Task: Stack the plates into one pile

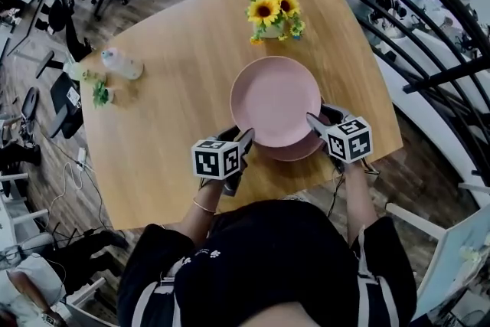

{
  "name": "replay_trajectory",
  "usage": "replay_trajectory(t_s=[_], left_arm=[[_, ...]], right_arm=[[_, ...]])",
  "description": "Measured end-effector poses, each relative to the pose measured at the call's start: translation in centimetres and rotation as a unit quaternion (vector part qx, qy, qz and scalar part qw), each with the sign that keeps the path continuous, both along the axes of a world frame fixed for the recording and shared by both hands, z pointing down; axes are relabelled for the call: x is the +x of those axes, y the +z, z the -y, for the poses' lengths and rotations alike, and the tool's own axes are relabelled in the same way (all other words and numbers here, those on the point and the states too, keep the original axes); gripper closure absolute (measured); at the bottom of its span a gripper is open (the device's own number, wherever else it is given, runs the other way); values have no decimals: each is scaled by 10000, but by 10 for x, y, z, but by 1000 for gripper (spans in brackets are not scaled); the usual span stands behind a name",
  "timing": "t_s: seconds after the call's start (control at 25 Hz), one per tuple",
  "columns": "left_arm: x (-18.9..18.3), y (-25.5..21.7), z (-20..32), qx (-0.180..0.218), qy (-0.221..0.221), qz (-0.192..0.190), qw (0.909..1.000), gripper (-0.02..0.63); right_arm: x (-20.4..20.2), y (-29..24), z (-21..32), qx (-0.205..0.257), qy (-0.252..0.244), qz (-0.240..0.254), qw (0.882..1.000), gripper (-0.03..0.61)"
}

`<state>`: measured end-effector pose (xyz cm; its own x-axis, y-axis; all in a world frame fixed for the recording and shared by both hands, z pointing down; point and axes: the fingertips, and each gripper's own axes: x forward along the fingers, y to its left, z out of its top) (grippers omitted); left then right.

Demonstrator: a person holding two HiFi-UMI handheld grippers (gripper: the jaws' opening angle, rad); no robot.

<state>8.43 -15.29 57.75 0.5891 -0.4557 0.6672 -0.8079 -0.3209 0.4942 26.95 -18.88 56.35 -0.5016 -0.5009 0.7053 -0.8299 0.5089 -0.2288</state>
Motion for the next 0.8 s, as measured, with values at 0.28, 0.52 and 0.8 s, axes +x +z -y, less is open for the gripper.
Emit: replay_trajectory(t_s=[0.28,0.52,0.8], left_arm=[[17,4,-14,-88,149,8,9998,448],[24,7,-20,-181,226,21,9996,448],[28,14,-27,-208,163,74,9996,447]], right_arm=[[18,8,-19,-134,103,1,9999,400],[26,16,-28,-250,173,37,9995,399],[30,22,-33,-258,135,48,9996,399]])
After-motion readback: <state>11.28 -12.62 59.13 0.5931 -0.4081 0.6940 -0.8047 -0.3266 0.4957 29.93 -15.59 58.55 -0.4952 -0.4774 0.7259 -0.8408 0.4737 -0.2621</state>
